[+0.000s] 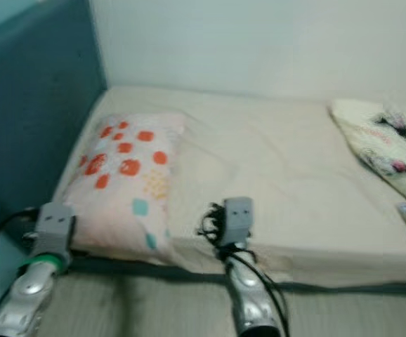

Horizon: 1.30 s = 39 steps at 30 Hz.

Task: Clean up the room

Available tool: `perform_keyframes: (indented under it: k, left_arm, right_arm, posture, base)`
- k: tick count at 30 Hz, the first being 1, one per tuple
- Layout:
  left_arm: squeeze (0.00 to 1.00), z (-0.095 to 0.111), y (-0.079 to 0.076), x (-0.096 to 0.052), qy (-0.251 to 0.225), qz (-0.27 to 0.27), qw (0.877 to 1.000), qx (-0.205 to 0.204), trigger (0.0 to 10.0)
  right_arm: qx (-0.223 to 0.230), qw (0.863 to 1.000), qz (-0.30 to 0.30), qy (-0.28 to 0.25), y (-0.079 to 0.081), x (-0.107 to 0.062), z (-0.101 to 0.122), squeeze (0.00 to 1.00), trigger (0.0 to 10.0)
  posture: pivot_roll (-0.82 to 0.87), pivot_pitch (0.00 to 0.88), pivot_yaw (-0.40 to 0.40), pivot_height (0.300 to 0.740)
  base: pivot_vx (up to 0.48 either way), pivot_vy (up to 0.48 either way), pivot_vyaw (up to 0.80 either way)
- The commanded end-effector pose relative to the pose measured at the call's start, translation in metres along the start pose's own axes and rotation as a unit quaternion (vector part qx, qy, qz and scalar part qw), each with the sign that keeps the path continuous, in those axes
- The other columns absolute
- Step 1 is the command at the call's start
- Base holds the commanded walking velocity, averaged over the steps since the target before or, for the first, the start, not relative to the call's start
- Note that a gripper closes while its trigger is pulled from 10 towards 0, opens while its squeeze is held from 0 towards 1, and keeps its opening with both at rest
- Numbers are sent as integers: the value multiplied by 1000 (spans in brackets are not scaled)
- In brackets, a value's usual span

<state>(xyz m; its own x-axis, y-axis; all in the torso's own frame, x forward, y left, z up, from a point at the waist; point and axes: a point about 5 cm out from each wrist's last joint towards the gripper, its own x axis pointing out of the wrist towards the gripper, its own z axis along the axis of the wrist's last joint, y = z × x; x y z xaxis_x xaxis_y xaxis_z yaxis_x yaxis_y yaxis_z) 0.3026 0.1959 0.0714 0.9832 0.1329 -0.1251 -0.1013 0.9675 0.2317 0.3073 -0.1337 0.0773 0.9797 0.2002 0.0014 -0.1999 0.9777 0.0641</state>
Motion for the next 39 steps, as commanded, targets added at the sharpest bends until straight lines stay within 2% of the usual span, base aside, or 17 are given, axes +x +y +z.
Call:
perform_keyframes:
  k: [1,4,23,28,30,31,32,36,37,39]
  left_arm:
    - [0,-10,-3,-4,18,-5,1000,0,10000]
    - [0,-10,-3,-4,19,-5,1000,-1,10000]
    - [0,-9,-9,-6,19,-39,999,-1,10000]
    - [0,-12,-16,-7,30,-78,996,37,10000]
    - [0,-13,-17,-8,29,-99,993,64,10000]
    - [0,-13,-17,-8,29,-99,993,64,10000]
    - [0,-7,-14,-6,23,-108,993,48,10000]
    - [0,-1,-8,0,14,-81,995,62,10000]
    - [0,5,-4,3,0,-63,994,84,10000]
    - [0,5,-4,3,0,-63,994,84,10000]
  right_arm:
    - [-2,1000,-7,10,-3,-2,-4,0,10000]
    - [-3,1000,-9,10,-3,-2,-4,0,10000]
    - [-14,1000,-26,4,-8,-2,-3,0,10000]
    - [-25,999,-19,-7,-3,-1,1,0,10000]
    - [-30,999,-17,-16,0,-1,5,0,10000]
    - [-30,999,-17,-16,0,-1,5,0,10000]
    - [-45,999,-17,-22,0,0,10,0,10000]
    - [-54,998,-25,-21,-2,3,11,0,10000]
    - [-55,998,-29,-22,-3,4,13,0,10000]
    - [-55,998,-29,-22,-3,4,13,0,10000]
  posture:
    - [0,32,44,740]
    - [0,32,44,740]
    - [-1,40,55,740]
    - [-1,55,61,740]
    - [-1,70,60,740]
    - [-1,70,60,740]
    - [-2,90,60,740]
    - [-4,103,60,740]
    - [-8,127,56,740]
    - [-8,127,56,740]
  base:
    - [345,0,0]
    - [345,0,0]
    - [0,0,0]
    - [0,0,0]
    - [0,0,0]
    - [0,0,0]
    - [0,0,0]
    - [0,0,0]
    - [0,0,0]
    - [0,0,0]
